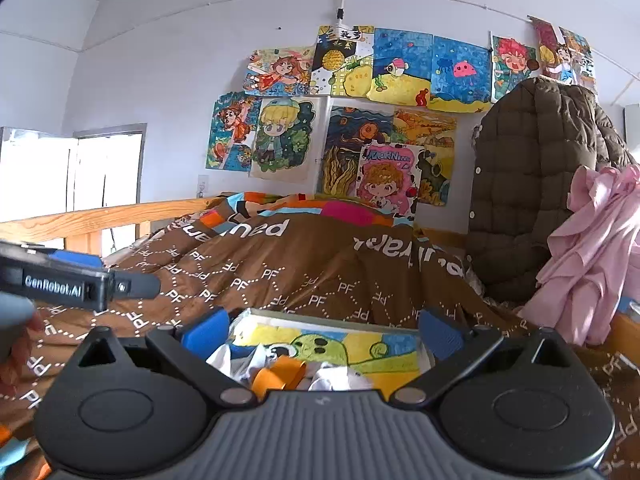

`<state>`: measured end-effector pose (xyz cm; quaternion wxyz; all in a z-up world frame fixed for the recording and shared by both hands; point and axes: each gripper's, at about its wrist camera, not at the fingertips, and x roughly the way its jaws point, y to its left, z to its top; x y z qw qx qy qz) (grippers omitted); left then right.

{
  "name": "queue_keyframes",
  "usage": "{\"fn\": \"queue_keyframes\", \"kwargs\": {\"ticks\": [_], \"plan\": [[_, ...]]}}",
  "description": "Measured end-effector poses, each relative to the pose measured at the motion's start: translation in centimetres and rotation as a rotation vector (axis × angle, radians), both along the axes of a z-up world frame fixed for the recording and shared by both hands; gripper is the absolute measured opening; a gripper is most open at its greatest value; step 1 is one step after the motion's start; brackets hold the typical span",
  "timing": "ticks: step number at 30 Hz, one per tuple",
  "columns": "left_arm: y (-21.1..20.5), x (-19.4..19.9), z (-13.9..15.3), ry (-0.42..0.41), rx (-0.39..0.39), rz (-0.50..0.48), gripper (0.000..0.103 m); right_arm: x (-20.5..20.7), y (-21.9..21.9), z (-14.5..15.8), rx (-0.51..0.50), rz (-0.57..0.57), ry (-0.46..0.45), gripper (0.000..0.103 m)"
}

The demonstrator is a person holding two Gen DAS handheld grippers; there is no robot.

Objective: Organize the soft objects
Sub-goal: 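Move both tools back over the pile of remaining items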

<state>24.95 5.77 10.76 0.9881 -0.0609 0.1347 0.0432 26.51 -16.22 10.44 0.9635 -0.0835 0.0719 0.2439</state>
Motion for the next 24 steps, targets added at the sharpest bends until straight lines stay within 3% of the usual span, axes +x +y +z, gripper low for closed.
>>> {"fn": "queue_keyframes", "kwargs": {"ticks": [9,17,24], "plan": [[-1.7,-4.8,0.1,0.003,0.006,-0.006,0.102,-5.5,-1.2,-3.1,-0.001,0.016,0.06,0.103],[-3.7,-8.0,-1.8,0.011,0.084,-0.044,0.102,-8.9,-1.8,-7.4,-0.035,0.026,0.144,0.103],[-4.0,-9.8,-4.5,0.073,0.115,-0.055,0.102,-10.4,-1.8,-9.5,-0.064,0.032,0.175,0.103]]}}
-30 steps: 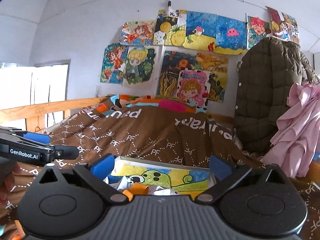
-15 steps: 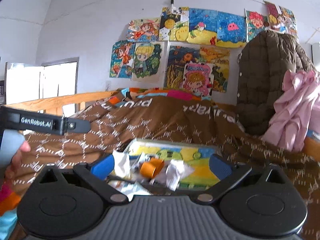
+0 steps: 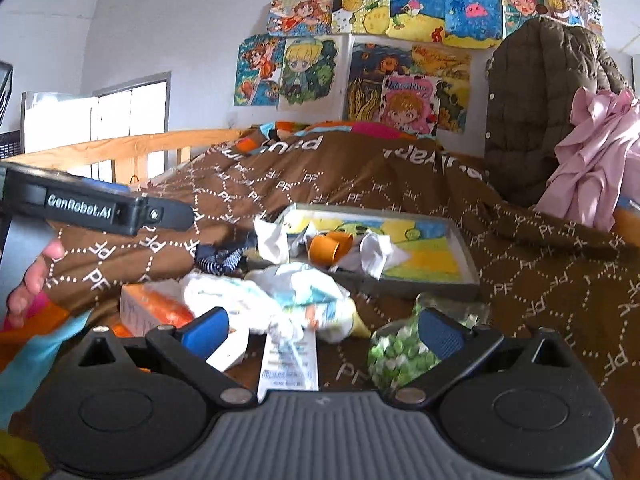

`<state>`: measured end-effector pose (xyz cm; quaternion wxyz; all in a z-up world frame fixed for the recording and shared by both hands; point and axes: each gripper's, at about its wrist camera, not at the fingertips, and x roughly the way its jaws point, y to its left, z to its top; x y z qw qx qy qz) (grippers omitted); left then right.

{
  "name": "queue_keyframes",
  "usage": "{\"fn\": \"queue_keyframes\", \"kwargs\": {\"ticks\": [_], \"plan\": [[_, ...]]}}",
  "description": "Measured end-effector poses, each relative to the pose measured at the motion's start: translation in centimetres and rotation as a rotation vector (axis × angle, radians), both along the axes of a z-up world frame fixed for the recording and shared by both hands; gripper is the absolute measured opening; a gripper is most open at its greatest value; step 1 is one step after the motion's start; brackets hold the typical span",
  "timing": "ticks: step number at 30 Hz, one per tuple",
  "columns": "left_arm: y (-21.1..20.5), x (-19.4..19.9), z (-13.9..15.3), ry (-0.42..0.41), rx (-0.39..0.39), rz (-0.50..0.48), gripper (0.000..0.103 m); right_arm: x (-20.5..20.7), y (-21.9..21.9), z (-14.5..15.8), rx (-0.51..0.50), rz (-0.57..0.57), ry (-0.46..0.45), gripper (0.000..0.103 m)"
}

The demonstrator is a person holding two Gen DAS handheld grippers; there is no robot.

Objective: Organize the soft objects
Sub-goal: 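Move both tools back over the pile of remaining items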

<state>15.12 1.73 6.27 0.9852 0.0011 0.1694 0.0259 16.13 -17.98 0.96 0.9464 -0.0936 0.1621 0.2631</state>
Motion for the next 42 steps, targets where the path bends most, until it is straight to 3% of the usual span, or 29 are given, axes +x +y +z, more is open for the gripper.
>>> {"fn": "queue_keyframes", "kwargs": {"ticks": [5,21,29,42], "plan": [[0.3,-1.0,-2.1,0.065,-0.013,0.014,0.102,0.0,-0.2,-1.2,-0.008,0.016,0.048,0.103],[0.5,-3.4,-5.6,0.205,0.054,0.035,0.102,-0.1,1.2,-3.9,-0.095,0.084,0.162,0.103],[0.2,-4.0,-6.1,0.221,0.119,-0.002,0.102,0.1,1.3,-4.4,-0.085,0.113,0.192,0.103],[1.3,-2.3,-5.8,0.235,0.154,-0.084,0.102,3.0,2.0,-4.2,-0.069,0.078,0.185,0.103]]}}
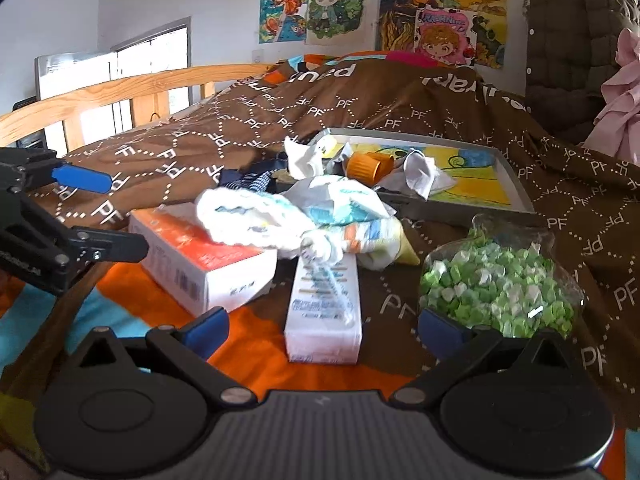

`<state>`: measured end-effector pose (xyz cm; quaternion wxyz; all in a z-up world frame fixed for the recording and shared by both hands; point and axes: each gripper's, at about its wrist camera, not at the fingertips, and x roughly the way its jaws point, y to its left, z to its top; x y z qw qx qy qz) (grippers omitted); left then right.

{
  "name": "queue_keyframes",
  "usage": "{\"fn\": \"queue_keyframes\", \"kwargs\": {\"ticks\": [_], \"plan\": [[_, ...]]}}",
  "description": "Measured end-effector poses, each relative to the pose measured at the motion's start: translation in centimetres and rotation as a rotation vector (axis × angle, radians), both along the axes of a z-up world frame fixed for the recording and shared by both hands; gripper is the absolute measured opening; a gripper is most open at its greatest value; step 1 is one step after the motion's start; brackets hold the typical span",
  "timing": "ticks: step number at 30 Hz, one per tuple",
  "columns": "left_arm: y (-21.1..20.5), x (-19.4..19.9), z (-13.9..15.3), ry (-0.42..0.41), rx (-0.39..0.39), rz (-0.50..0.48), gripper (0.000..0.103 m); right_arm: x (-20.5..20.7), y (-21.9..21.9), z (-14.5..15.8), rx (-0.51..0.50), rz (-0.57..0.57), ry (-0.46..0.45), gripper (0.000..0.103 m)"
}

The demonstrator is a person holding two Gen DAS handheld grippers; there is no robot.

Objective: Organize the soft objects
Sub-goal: 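Move both tools back over the pile of remaining items, then grasp the white printed plastic bag with both grippers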

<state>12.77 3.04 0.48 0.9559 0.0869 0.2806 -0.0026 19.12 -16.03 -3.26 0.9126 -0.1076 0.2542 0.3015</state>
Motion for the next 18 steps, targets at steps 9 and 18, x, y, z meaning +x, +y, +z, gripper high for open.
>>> {"fn": "queue_keyframes", "kwargs": {"ticks": [9,18], "plan": [[0.4,2.0,0.3,-0.007,0.013,-0.066,0.102,4.4,1.8,2.2,0.036,-0.029,-0.05,0.103],[0.2,4.9,0.1,0.017,0.039,-0.182,0.102,8.8,4.4,4.0,0.106,-0.009,0.006,0.103]]}}
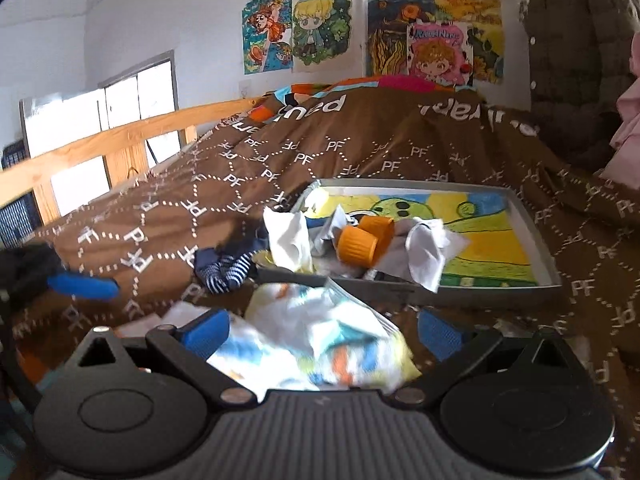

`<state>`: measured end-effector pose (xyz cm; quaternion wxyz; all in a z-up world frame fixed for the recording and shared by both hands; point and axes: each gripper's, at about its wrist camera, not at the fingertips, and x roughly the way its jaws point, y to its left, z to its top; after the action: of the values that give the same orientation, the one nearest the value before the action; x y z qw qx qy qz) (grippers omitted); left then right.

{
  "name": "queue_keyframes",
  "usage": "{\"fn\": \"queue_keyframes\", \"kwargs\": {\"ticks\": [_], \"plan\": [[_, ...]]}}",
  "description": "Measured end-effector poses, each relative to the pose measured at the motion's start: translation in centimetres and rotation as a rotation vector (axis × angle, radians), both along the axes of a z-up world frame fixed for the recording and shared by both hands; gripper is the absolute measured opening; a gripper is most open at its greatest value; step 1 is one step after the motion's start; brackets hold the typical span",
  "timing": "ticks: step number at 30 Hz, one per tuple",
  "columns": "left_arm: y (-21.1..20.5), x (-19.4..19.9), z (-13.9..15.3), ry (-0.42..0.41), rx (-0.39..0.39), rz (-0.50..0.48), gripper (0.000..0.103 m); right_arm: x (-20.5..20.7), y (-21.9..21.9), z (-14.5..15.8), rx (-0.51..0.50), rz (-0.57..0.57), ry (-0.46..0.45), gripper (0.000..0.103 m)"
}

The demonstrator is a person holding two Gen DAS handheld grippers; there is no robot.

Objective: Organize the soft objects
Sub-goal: 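Grasp the white printed plastic bag with both grippers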

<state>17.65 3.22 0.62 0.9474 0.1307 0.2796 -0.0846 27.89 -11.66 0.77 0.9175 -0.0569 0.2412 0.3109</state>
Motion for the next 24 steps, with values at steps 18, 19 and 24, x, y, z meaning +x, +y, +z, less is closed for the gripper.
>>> {"fn": "queue_keyframes", "kwargs": {"ticks": [18,19,24], "plan": [[1.2,3.8,-1.4,0.054,-0.087,-0.151,0.065,5.4,2.2,-1.8,0.095,-0.059,0.306,0.081],[1.4,4.0,-1.5,0.061,-0.094,-0.15,0.062,5.5,2.4,-1.8,0.097,-0.063,0.314,0.08],[1.7,4.1,-1.7,0.063,-0.103,-0.163,0.045,5.9,2.9,-2.2,0.088,-0.082,0.334,0.06]]}}
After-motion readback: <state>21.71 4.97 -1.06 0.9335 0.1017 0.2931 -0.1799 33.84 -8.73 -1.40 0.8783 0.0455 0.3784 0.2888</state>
